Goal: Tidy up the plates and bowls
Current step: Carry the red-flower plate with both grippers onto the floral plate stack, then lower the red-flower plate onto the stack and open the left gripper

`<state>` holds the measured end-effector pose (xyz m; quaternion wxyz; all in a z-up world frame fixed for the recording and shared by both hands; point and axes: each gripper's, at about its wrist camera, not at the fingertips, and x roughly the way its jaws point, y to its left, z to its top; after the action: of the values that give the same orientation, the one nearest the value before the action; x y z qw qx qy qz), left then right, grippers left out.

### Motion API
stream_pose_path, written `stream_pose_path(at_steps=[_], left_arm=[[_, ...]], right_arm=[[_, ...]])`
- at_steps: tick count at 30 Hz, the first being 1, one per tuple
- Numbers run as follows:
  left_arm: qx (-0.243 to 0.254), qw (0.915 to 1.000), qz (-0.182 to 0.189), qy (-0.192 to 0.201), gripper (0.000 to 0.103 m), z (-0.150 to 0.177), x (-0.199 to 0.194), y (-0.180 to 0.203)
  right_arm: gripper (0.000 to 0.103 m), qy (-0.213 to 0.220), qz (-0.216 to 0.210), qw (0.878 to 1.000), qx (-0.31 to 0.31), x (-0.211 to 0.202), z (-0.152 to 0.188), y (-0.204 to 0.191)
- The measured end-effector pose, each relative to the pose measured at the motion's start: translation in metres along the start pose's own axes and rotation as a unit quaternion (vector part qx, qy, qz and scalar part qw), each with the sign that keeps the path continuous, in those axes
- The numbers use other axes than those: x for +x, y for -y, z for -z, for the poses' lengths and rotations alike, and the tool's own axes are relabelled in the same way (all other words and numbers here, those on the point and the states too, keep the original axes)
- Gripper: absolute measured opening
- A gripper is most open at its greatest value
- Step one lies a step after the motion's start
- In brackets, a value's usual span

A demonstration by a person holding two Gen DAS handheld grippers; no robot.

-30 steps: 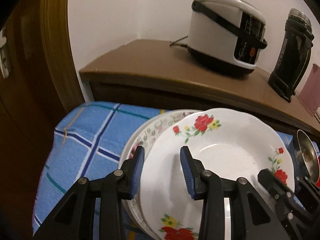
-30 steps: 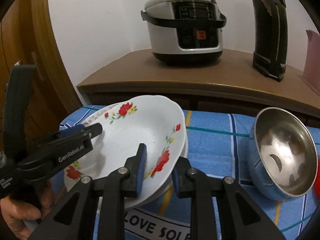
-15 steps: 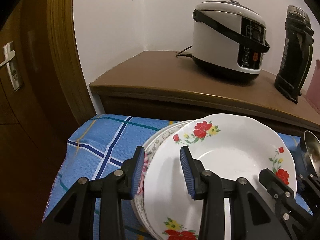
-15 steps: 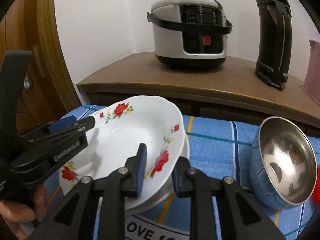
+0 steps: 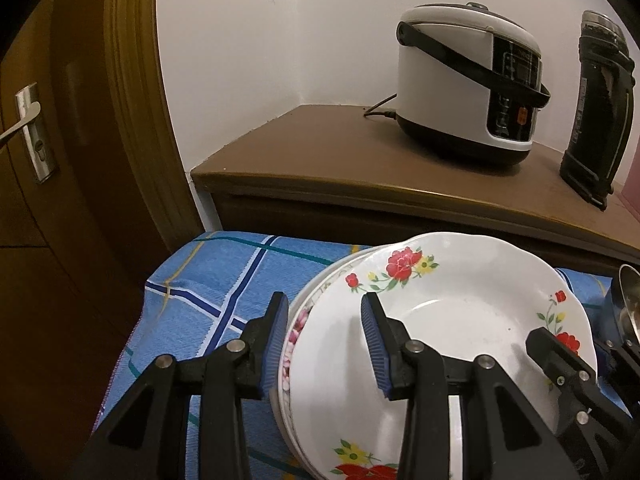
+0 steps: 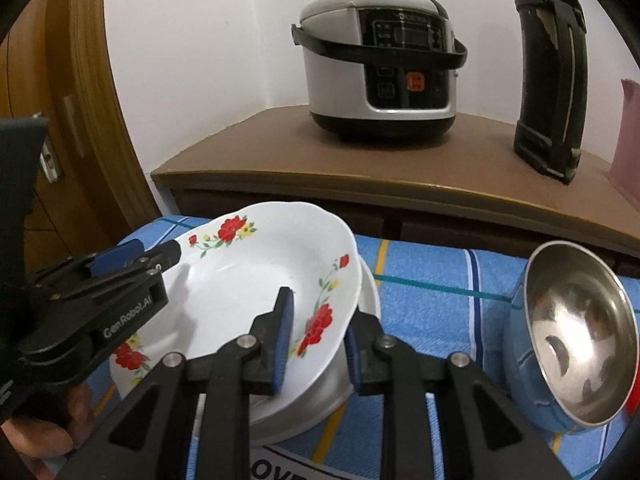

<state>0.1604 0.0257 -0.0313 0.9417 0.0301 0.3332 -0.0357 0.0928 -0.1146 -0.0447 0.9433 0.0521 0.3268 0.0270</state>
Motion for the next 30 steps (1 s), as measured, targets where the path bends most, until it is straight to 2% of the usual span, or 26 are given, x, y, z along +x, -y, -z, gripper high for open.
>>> stream_pose_path(at_steps=[2,4,8,11,17,23,30], left_arm=[[-0.004,1.0000,-0.002,0.003,0.043,0.000,-0.001,-0.002],[-0.008,0.9999,-0.002,0.006,0.043,-0.001,-0.002,-0.004],[-0.008,0.9999,0.002,0.008,0.043,-0.001,-0.003,-0.003],[-0.005,0.9999,0.005,0.012,0.043,-0.001,-0.004,-0.002],[-0.010,0.9998,0.012,0.011,0.043,0.003,-0.008,-0.001],[-0.017,0.9996,0.021,-0.001,0.043,0.014,-0.026,0.013],[0.009,0.9994,0.032,0.000,0.043,0.032,-0.056,0.042]], right_arm=[[0.036,-0.018,-0.017,0.999,0.027,0.001,0.005,0.009],[0.036,-0.018,-0.024,0.999,0.045,0.000,0.007,0.016],[0.036,0.023,-0.010,0.999,0.032,-0.018,0.005,0.013],[0.036,0.036,0.005,0.999,0.031,-0.026,0.007,0.014],[0.036,0.002,0.023,0.998,0.054,-0.032,0.012,0.026],[0.036,-0.017,0.066,0.997,0.033,-0.051,0.021,0.028],[0.036,-0.008,0.090,0.995,0.035,-0.079,0.032,0.037]])
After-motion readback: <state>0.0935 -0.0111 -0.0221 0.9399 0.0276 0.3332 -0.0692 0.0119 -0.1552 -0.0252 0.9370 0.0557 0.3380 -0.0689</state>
